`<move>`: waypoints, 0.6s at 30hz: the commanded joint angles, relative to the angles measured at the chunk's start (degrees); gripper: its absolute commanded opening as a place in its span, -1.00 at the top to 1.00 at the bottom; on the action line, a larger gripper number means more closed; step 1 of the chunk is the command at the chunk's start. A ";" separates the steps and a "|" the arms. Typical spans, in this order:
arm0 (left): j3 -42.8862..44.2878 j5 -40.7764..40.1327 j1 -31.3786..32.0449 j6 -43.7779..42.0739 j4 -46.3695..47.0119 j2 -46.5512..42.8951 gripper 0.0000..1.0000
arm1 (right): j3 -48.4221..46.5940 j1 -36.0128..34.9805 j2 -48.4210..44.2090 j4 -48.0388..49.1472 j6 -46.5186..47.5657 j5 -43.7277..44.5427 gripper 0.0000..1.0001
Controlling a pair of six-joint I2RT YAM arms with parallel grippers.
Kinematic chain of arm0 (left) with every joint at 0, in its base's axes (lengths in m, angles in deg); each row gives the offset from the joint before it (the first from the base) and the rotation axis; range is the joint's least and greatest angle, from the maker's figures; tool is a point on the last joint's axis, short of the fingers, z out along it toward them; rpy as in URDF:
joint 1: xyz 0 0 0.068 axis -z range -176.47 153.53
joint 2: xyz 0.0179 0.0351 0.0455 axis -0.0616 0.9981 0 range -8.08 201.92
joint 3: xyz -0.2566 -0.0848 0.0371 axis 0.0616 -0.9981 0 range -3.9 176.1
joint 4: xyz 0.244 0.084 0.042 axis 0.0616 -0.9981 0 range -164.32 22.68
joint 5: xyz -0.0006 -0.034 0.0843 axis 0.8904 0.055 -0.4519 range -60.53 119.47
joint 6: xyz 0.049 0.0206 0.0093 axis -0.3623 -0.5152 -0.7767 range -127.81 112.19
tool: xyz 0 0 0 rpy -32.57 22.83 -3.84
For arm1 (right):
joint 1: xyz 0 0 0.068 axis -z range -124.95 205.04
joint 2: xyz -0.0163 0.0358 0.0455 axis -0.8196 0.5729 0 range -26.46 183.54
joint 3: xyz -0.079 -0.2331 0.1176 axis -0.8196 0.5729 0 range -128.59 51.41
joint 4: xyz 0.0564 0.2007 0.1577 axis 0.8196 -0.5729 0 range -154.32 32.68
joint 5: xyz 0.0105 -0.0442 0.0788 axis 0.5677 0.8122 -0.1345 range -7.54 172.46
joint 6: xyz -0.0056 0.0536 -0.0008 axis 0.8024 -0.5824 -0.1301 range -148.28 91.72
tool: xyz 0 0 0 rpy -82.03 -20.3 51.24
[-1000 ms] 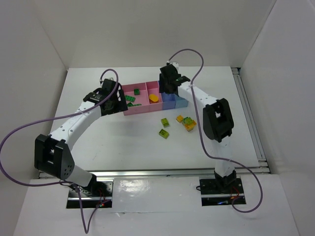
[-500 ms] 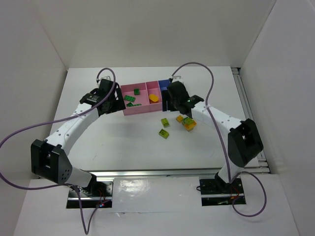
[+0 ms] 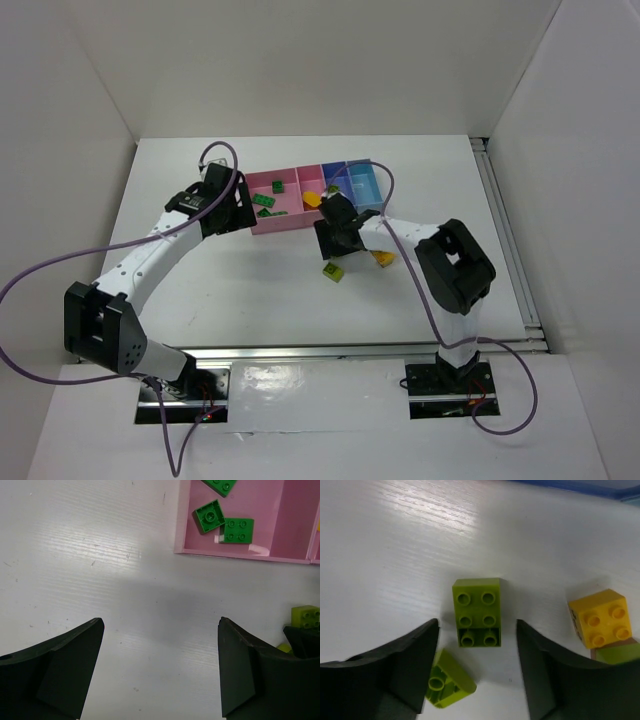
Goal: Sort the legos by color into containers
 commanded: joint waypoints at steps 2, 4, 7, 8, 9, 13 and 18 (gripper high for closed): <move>0.01 -0.99 0.27 -0.24 0.47 0.18 -0.86 | -3.89 -0.21 2.45 3.60 0.69 1.60 -0.21; 0.01 -0.99 0.27 -0.24 0.47 0.18 -0.86 | -3.89 -0.74 2.54 3.08 0.69 2.37 0.36; 0.01 -1.52 0.27 -0.77 0.47 0.18 -0.86 | -3.11 -1.27 -4.37 2.37 0.17 6.94 0.64; 0.01 -1.52 0.27 -0.77 0.47 0.18 -0.86 | -3.10 -1.27 -6.32 2.37 0.16 8.00 0.64; 0.01 -0.74 0.27 -0.77 0.47 0.18 -0.86 | -2.58 -1.27 -8.17 2.37 -0.36 9.23 0.64; 0.01 -0.73 0.27 -0.77 0.47 0.80 -0.86 | -2.57 -0.04 -12.67 2.37 -0.89 13.55 0.64; 0.54 -0.20 0.27 -1.29 0.47 1.32 -0.86 | -12.57 4.88 -3.92 1.15 1.56 12.06 0.64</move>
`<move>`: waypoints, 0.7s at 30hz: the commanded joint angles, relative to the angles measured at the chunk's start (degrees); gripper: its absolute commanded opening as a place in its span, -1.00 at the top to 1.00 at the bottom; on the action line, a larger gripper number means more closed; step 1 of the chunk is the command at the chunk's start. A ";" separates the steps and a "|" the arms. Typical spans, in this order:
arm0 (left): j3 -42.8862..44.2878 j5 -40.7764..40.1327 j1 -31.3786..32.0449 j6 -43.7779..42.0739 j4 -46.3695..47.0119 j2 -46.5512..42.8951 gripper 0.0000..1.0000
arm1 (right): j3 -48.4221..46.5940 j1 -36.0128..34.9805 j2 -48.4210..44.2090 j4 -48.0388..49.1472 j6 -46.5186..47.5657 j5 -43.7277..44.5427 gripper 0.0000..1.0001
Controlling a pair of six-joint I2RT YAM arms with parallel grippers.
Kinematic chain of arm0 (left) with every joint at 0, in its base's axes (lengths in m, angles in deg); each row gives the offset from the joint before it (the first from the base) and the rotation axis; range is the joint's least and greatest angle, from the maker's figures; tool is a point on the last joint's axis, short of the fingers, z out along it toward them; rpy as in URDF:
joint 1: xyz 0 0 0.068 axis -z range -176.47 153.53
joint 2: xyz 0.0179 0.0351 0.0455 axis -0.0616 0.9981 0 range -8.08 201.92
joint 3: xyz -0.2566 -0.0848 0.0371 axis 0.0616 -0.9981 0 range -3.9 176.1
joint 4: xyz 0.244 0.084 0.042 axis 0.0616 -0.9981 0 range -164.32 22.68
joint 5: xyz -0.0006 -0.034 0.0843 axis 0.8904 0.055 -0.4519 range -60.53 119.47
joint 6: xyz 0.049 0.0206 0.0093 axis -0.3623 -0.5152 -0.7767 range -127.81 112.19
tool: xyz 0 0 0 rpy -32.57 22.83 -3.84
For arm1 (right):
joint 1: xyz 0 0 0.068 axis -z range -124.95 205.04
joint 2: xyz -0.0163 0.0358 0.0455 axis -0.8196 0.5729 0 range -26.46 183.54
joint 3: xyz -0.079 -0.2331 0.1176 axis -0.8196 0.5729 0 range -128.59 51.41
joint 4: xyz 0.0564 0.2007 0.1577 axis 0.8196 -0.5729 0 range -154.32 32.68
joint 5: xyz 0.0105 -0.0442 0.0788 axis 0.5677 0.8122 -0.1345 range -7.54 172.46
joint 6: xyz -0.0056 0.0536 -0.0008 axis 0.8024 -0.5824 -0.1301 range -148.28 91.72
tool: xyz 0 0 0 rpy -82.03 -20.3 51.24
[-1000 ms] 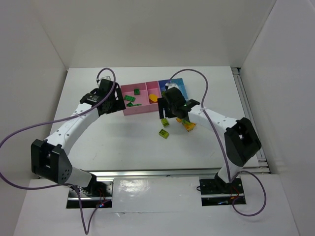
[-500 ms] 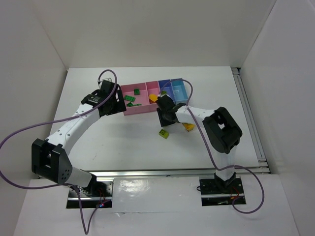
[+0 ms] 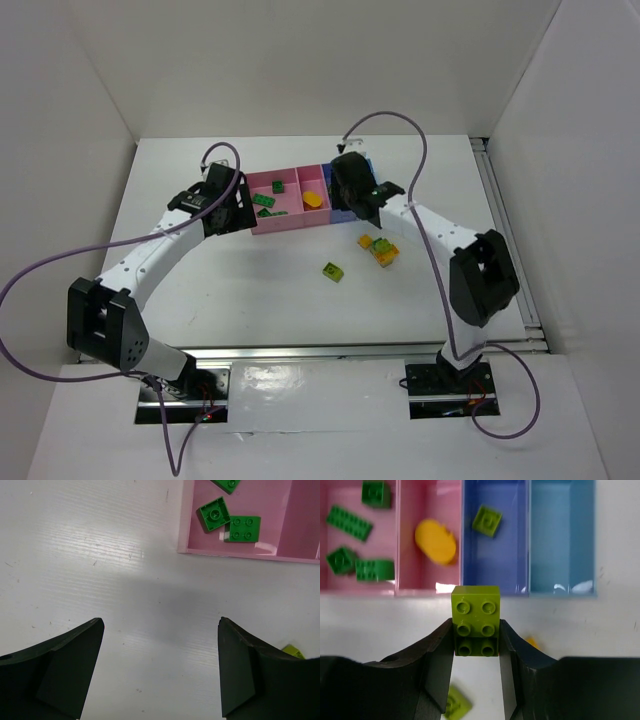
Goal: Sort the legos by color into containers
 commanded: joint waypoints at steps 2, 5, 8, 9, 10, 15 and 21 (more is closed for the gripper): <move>1.09 -0.03 0.27 -1.89 0.45 0.27 -0.86 | -12.03 4.18 11.85 0.25 2.95 2.61 0.62; 1.61 -0.03 0.27 -2.41 0.45 0.27 -0.86 | -21.00 6.12 17.49 -0.54 4.35 1.04 0.23; 1.61 0.58 0.27 -2.42 0.45 0.27 -0.86 | -28.49 6.92 21.64 -3.27 4.97 -0.37 -0.36; 1.61 0.59 0.27 -2.42 0.45 0.27 -0.86 | -28.52 6.40 21.64 -3.28 5.58 0.24 -0.37; 1.61 0.59 0.27 -2.42 0.45 0.27 -0.86 | -27.04 6.39 18.95 -2.15 5.59 0.24 -0.37; 1.61 0.59 0.27 -2.42 0.45 0.27 -0.86 | -11.87 5.87 7.60 0.59 1.03 -1.16 -0.09; 1.61 0.06 0.27 -2.42 0.45 0.80 -0.86 | 10.28 1.57 -7.26 3.40 5.38 -15.98 -0.33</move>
